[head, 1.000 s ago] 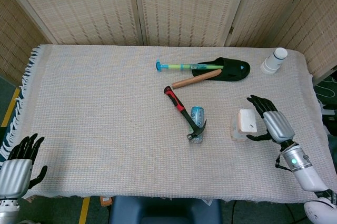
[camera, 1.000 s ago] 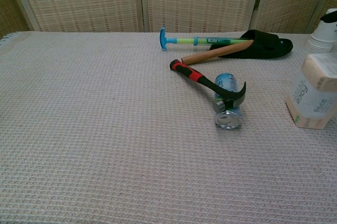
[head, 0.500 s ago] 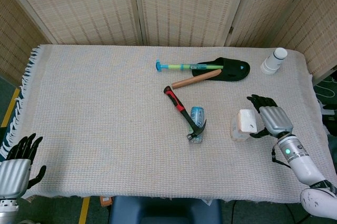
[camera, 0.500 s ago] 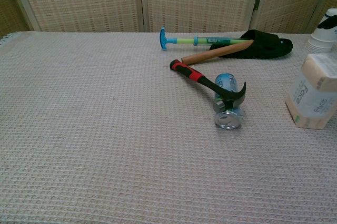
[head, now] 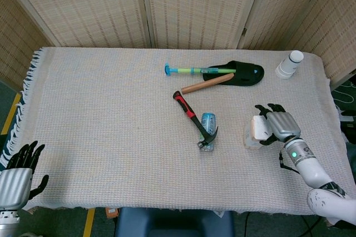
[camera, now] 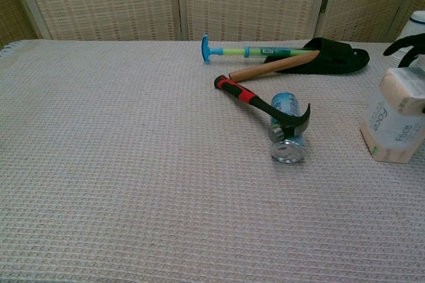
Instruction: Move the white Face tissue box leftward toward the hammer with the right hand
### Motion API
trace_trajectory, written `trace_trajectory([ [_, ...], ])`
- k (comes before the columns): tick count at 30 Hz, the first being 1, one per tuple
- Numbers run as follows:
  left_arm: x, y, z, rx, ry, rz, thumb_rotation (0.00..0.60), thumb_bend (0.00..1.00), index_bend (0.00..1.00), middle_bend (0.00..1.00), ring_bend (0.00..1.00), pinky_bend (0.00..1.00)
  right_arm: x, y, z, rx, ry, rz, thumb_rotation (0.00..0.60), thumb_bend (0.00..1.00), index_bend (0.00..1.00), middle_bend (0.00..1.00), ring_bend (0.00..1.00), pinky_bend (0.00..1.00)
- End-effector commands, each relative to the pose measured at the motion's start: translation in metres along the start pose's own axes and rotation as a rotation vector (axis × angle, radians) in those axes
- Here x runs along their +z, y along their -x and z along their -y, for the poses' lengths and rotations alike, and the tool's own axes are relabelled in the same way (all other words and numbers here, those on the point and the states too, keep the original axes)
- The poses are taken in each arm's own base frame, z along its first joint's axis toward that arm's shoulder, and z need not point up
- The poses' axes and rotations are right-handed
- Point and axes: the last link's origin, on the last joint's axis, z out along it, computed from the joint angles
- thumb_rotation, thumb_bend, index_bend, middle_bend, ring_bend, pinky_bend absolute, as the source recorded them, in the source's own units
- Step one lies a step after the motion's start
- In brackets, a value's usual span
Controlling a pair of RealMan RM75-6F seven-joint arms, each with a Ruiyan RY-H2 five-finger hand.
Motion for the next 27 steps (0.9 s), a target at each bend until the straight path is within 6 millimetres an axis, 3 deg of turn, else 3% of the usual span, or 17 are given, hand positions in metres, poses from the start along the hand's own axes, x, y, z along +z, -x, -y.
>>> trace_trajectory([
  [1, 0.0, 0.0, 0.0, -0.002, -0.001, -0.002, 0.6, 0.34, 0.1, 0.0, 0.0, 0.15, 0.0, 0.001, 0.001, -0.004, 0.003, -0.002, 0.6, 0.0, 0.22, 0.28, 0.13, 0.0],
  [10, 0.0, 0.0, 0.0, -0.003, 0.001, -0.001, 0.6, 0.34, 0.1, 0.0, 0.0, 0.15, -0.001, -0.003, -0.001, 0.001, 0.006, -0.06, 0.6, 0.04, 0.43, 0.41, 0.22, 0.0],
  [14, 0.0, 0.0, 0.0, -0.002, 0.0, 0.0, 0.6, 0.34, 0.1, 0.0, 0.0, 0.15, -0.002, -0.006, -0.001, 0.041, -0.022, -0.135, 0.6, 0.06, 0.47, 0.43, 0.24, 0.0],
  [17, 0.0, 0.0, 0.0, 0.0, 0.0, 0.001, 0.6, 0.34, 0.1, 0.0, 0.0, 0.15, -0.002, -0.006, -0.002, 0.204, -0.107, -0.221, 0.6, 0.06, 0.47, 0.43, 0.24, 0.0],
  [23, 0.0, 0.001, -0.001, 0.001, 0.001, 0.002, 0.6, 0.34, 0.1, 0.0, 0.0, 0.15, 0.015, 0.015, -0.031, 0.863, -0.322, -0.287, 0.6, 0.06, 0.49, 0.46, 0.28, 0.0],
  [27, 0.001, 0.002, 0.0, 0.003, -0.003, 0.008, 0.6, 0.34, 0.1, 0.0, 0.0, 0.15, 0.032, 0.037, -0.057, 0.965, -0.389, -0.195, 0.6, 0.07, 0.48, 0.46, 0.28, 0.0],
])
